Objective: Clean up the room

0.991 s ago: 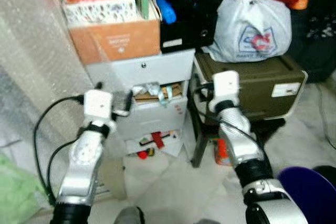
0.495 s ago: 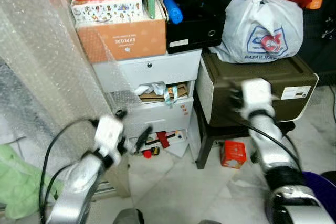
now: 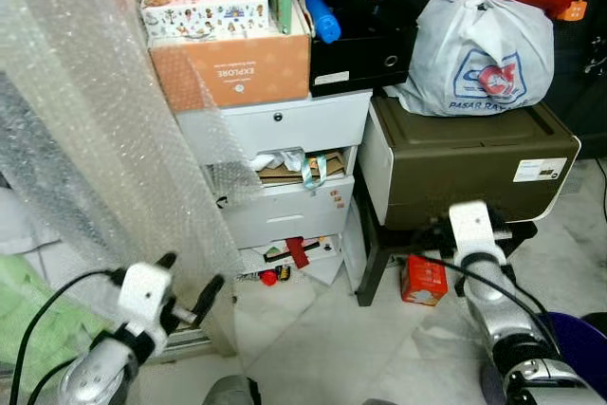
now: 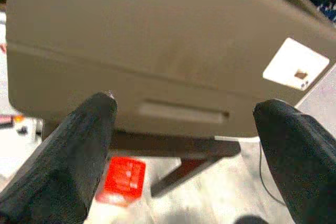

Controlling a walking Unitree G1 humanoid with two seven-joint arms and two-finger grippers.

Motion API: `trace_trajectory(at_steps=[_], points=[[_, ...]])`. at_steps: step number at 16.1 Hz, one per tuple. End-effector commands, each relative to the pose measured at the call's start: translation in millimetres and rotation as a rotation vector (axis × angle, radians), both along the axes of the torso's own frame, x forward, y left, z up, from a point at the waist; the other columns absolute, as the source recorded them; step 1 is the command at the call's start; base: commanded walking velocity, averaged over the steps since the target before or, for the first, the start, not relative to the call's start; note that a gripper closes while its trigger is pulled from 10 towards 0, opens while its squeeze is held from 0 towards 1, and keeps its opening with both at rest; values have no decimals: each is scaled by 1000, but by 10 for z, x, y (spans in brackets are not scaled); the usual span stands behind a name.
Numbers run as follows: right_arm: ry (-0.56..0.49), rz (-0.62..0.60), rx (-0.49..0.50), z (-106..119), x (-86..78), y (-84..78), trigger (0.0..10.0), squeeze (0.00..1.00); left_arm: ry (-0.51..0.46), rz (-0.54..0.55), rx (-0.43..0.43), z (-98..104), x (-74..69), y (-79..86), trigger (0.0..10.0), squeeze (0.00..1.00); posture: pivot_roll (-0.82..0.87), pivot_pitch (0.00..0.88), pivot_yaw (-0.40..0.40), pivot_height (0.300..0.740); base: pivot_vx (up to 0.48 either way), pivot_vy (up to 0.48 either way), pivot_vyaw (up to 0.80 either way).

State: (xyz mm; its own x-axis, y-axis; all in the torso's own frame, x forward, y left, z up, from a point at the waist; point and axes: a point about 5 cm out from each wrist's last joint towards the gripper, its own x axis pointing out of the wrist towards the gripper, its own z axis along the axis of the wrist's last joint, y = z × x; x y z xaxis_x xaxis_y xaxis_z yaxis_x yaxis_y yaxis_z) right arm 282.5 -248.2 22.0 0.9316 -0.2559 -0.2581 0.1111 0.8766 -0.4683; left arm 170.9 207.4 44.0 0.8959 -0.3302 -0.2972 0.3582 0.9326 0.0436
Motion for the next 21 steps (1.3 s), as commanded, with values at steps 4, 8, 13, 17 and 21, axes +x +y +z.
trace_trajectory(at_steps=[4,8,13,17,21], points=[[118,-39,-30,-194,-186,-154,10000,0,113,240,93,-289,-67,298,10000,0,-1,0,-16,740,0,0,0],[316,-22,67,-502,-417,-56,10000,0,276,639,202,-666,-76,776,10000,0,-11,0,-19,740,0,0,0],[508,-69,231,-783,-707,53,10000,0,395,731,228,-880,185,686,10000,0,-29,0,-24,740,0,0,0],[543,-136,317,-846,-780,78,10000,0,518,644,307,-1089,69,542,10000,0,-53,0,-4,740,0,0,102],[545,-140,336,-846,-753,124,10000,0,575,617,287,-1181,-100,556,10000,0,-59,0,2,740,0,0,800]])
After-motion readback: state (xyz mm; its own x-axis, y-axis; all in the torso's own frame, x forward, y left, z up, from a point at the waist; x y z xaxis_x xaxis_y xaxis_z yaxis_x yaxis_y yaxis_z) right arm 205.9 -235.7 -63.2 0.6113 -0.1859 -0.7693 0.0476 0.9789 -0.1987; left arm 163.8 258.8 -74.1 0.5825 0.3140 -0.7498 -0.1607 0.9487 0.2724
